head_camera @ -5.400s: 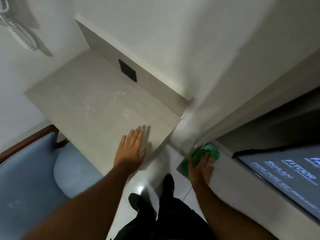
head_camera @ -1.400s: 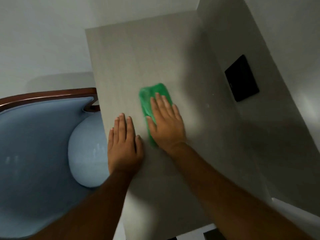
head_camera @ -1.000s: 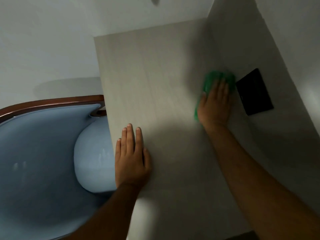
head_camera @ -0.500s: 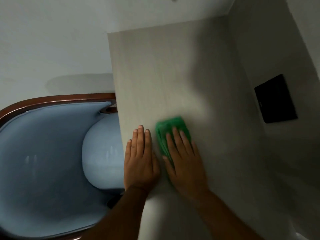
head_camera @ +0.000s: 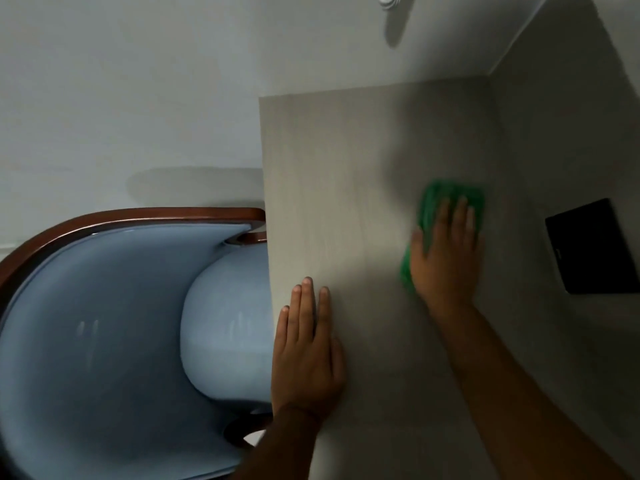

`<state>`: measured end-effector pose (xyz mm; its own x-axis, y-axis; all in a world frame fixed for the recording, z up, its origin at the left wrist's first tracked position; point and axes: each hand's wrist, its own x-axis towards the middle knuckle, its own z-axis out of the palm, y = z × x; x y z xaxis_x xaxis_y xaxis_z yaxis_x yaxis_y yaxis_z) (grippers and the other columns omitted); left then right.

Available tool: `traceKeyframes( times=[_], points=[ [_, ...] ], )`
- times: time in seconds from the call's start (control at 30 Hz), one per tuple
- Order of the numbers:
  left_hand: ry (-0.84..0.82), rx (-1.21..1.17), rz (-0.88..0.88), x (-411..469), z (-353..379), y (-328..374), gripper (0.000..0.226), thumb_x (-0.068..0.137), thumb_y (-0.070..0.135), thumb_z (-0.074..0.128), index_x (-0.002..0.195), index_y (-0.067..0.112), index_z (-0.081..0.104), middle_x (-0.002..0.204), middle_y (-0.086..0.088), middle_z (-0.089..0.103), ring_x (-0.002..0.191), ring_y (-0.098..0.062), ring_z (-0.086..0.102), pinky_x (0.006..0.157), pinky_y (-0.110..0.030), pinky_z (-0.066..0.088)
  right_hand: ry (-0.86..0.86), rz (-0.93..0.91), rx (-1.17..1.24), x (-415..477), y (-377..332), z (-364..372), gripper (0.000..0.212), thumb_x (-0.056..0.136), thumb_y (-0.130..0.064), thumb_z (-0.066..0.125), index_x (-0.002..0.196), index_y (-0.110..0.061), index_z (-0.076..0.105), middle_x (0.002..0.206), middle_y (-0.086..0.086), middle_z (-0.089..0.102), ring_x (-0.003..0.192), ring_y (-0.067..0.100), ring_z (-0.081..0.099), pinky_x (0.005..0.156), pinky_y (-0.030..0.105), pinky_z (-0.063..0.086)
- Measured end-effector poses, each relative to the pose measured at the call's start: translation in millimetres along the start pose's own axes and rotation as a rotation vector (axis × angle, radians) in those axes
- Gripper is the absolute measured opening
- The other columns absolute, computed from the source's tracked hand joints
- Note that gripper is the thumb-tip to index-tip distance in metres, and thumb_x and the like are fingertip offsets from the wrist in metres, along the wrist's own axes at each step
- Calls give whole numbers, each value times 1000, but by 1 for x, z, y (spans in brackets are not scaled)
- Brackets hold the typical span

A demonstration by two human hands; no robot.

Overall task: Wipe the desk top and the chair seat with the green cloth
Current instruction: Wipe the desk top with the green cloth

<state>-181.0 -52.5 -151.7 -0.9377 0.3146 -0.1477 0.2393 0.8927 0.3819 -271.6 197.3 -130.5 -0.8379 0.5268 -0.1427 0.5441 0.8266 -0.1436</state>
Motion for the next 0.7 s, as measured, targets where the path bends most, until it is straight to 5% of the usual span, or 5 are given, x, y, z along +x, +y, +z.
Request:
traceKeyframes(
  times=[0.13,0.33,0.4,0.53,0.7],
  points=[
    [-7,4,-23,1,1,1,79,105,46,41,173,27,3,182,-2,-6,169,-21,-6,135,-39,-2,-44,-119,36,71,-84,-2,75,103,-50,35,165,-15,15,174,12,11,162,30,11,129,53,17],
    [-23,2,-34,0,0,1,80,104,48,38,173,30,1,182,2,-10,168,-18,-8,135,-39,-1,-154,-738,-61,44,-218,10,72,102,-52,33,165,-23,15,175,1,8,162,22,7,130,50,13],
    [-10,2,-30,1,1,1,81,103,49,38,173,30,2,182,3,-9,168,-18,-7,135,-38,-3,-175,-818,-100,46,-235,11,69,101,-50,37,164,-26,21,175,-3,8,162,18,7,130,46,13],
    [17,2,-23,0,3,-1,81,102,49,39,173,30,5,182,4,-6,169,-18,-4,135,-41,4,-167,-769,-35,94,-228,-1,66,106,-45,27,166,-23,12,176,-2,5,163,18,6,130,47,15],
    [23,22,-24,2,7,-2,80,103,50,39,173,31,5,182,4,-6,169,-18,-5,135,-45,10,-13,-453,23,173,-139,-19,64,107,-41,29,165,-17,18,175,3,14,161,26,18,127,45,24]
  ],
)
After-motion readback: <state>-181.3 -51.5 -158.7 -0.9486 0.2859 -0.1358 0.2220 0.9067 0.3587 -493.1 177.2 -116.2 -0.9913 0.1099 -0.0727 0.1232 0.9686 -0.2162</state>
